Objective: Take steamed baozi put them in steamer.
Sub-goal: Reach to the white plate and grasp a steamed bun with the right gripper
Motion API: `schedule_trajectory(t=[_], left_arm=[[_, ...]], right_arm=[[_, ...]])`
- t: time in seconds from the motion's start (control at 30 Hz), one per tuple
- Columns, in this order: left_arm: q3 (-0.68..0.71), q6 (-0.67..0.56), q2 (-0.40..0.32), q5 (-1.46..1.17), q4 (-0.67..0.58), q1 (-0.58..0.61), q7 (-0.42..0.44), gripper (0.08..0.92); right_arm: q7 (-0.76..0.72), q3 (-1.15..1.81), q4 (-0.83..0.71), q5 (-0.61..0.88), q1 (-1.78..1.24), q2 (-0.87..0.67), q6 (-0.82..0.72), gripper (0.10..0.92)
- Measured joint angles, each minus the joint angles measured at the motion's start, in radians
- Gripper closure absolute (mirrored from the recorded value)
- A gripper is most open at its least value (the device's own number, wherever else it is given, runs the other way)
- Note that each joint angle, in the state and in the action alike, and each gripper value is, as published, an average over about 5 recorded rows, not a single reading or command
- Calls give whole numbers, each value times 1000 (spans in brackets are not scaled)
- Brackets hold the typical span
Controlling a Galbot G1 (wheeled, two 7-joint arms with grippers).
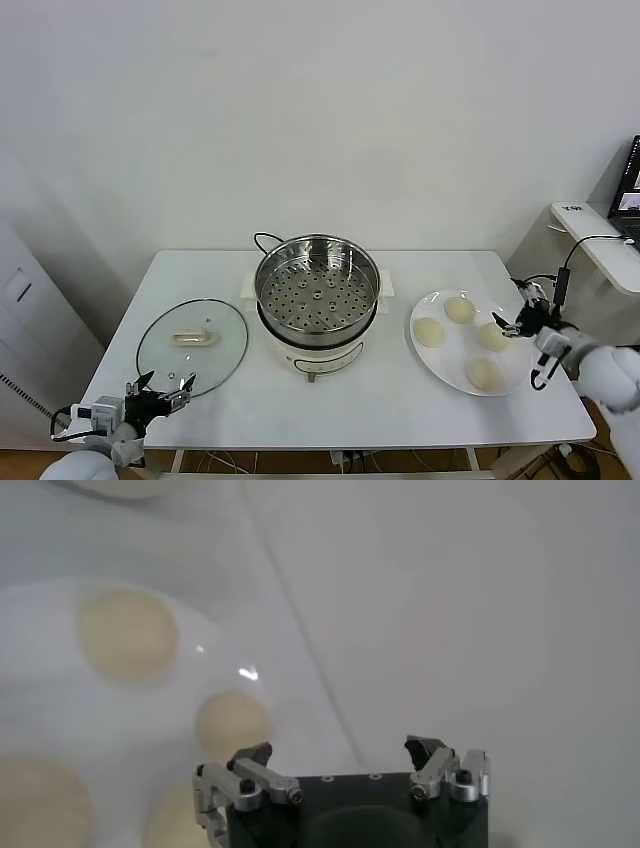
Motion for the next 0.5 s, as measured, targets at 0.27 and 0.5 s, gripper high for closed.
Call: schedule_trajectory(t=[0.27,0.5], left_arm=[[2,10,-8,11,-6,0,0,177],[1,20,-13,15,-10,-6,1,177]], right_arm=[[-223,-306,-177,27,322,-80,71,203],[-379,-611,-333,68,617,-81,129,203]])
